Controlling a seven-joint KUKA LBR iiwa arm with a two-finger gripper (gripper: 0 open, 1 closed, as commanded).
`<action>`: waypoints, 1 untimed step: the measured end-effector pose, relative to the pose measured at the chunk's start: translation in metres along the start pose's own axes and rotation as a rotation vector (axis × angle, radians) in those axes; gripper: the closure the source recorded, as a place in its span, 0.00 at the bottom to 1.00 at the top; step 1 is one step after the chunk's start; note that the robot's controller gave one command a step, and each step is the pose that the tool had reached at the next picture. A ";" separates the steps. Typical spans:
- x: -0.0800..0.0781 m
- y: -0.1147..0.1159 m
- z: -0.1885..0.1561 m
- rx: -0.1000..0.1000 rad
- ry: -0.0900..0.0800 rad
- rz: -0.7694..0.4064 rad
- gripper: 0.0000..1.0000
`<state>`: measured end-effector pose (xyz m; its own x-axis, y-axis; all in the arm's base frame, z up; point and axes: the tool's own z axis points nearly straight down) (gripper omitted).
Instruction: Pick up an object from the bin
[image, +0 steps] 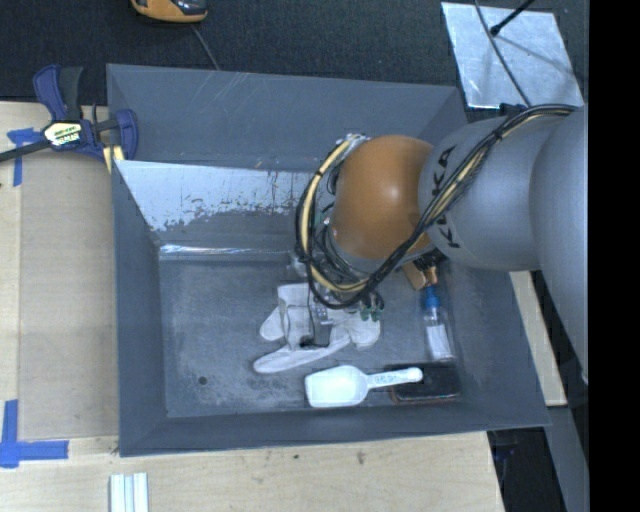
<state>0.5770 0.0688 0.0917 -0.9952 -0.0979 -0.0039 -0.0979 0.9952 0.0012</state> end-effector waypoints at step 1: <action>0.033 -0.002 0.016 0.000 -0.014 0.210 1.00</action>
Offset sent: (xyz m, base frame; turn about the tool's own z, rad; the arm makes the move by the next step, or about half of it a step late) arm 0.0000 0.0000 0.0000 0.0000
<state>0.5445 0.0636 0.0753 -0.9936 0.1115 -0.0174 0.1114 0.9938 0.0037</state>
